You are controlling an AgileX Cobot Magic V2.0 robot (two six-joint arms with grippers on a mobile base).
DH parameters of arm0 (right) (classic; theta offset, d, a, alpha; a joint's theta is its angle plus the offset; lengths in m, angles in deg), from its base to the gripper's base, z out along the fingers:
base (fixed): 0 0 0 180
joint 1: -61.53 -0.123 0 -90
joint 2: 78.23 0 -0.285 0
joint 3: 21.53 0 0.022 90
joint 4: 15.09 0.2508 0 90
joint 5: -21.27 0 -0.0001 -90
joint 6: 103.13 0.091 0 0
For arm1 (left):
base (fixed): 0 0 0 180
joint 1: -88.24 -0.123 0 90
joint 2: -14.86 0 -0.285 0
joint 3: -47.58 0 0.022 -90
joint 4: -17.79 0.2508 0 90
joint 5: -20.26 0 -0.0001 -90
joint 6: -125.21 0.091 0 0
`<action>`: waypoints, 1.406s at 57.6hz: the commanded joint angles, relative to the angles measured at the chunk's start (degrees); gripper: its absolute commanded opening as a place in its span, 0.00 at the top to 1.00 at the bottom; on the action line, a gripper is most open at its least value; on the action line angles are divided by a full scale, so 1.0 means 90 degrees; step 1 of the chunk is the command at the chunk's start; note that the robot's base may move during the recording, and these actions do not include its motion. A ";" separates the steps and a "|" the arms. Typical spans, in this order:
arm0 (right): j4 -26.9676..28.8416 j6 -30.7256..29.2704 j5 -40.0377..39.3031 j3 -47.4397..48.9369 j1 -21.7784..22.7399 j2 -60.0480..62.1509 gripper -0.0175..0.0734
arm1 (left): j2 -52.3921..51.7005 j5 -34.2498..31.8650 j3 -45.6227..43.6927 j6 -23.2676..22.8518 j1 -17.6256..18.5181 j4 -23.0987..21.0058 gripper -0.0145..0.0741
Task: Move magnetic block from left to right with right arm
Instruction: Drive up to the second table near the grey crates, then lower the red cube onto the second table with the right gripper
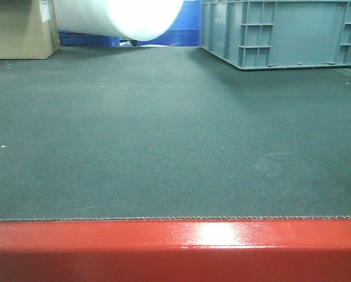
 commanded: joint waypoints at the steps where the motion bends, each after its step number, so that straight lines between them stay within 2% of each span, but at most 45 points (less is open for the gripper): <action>1: 0.0012 -0.0052 -0.0020 0.0578 0.0029 -0.0797 0.54 | -0.0052 -0.0536 0.0053 -0.0011 0.0011 -0.0018 0.97; 7: 0.0006 -0.0052 0.0231 0.0943 -0.0095 -0.1565 0.54 | -0.0052 -0.0536 0.0053 -0.0011 0.0011 -0.0018 0.97; 18: -0.0008 0.0202 0.0703 0.1602 -0.0913 -0.2698 0.54 | -0.0052 -0.0536 0.0053 -0.0011 0.0011 -0.0018 0.97; 38: -0.0403 0.2426 0.2082 0.3129 -0.2757 -0.4908 0.54 | -0.0052 -0.0536 0.0053 -0.0011 0.0011 -0.0018 0.97; 50: -0.0403 0.3520 0.2674 0.4229 -0.3545 -0.6192 0.54 | -0.0052 -0.0536 0.0053 -0.0011 0.0011 -0.0018 0.97; 56: -0.0403 0.3826 0.2914 0.4864 -0.3911 -0.6778 0.54 | -0.0052 -0.0536 0.0053 -0.0011 0.0011 -0.0018 0.97; 66: -0.0403 0.3843 0.3736 0.6093 -0.4289 -0.7732 0.54 | -0.0052 -0.0536 0.0053 -0.0011 0.0011 -0.0018 0.97; 74: -0.0403 0.3981 0.4527 0.6964 -0.4401 -0.8380 0.54 | -0.0052 -0.0536 0.0053 -0.0011 0.0011 -0.0018 0.97; 81: -0.0403 0.4028 0.4885 0.7527 -0.4410 -0.8754 0.54 | -0.0052 -0.0536 0.0053 -0.0011 0.0011 -0.0018 0.97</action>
